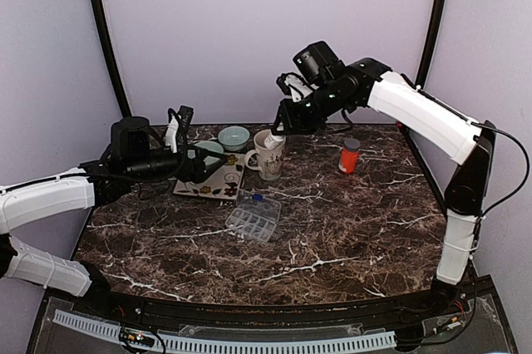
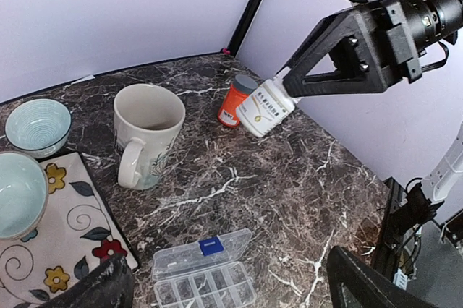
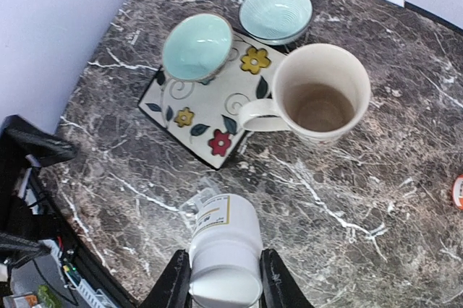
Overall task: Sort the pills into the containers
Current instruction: Pick up the pill bottle from the center of the board, then pass from the left arm to the right
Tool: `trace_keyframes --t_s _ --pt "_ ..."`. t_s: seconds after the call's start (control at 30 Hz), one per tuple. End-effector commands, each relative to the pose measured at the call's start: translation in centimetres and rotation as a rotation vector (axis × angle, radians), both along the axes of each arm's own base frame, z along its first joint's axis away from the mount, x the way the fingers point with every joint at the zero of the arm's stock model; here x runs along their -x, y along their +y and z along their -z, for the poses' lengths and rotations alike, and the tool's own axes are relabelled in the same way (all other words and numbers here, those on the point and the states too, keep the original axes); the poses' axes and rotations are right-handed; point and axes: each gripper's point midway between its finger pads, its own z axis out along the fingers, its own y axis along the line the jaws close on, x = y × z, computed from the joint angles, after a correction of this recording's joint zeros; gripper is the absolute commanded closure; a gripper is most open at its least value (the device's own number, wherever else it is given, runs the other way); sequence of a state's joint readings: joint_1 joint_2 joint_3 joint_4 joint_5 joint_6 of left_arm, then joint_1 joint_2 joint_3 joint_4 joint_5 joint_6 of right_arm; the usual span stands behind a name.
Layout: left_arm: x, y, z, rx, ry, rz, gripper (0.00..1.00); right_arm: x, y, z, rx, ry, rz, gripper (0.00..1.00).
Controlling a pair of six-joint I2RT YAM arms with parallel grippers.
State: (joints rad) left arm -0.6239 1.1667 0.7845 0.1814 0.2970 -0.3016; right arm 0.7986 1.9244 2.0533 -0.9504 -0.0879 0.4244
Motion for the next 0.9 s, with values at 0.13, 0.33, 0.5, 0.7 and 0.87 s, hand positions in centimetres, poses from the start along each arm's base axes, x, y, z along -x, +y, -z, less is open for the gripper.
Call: trace_keyframes --t_s 0.13,0.33,0.5,0.7,0.87 --pt "0.3 -1.0 -3.6 0.310 0.062 0.204 0.10 2.4 3.3 -5.4 -0.270 0.019 -0.127 0.79" --pt "0.1 -0.9 -5.1 0.458 0.112 0.312 0.16 3.3 4.3 -6.7 -0.354 0.038 -0.181 0.79" --pt "0.3 -1.2 -5.9 0.538 0.137 0.414 0.30 3.9 5.1 -7.4 -0.411 0.056 -0.217 0.79" --pt "0.0 -1.6 -5.5 0.553 0.179 0.450 0.38 4.2 5.9 -8.1 -0.463 0.075 -0.253 0.79" --pt "-0.5 -1.6 -5.5 0.561 0.180 0.456 0.37 4.2 6.5 -8.0 -0.484 0.091 -0.273 0.79"
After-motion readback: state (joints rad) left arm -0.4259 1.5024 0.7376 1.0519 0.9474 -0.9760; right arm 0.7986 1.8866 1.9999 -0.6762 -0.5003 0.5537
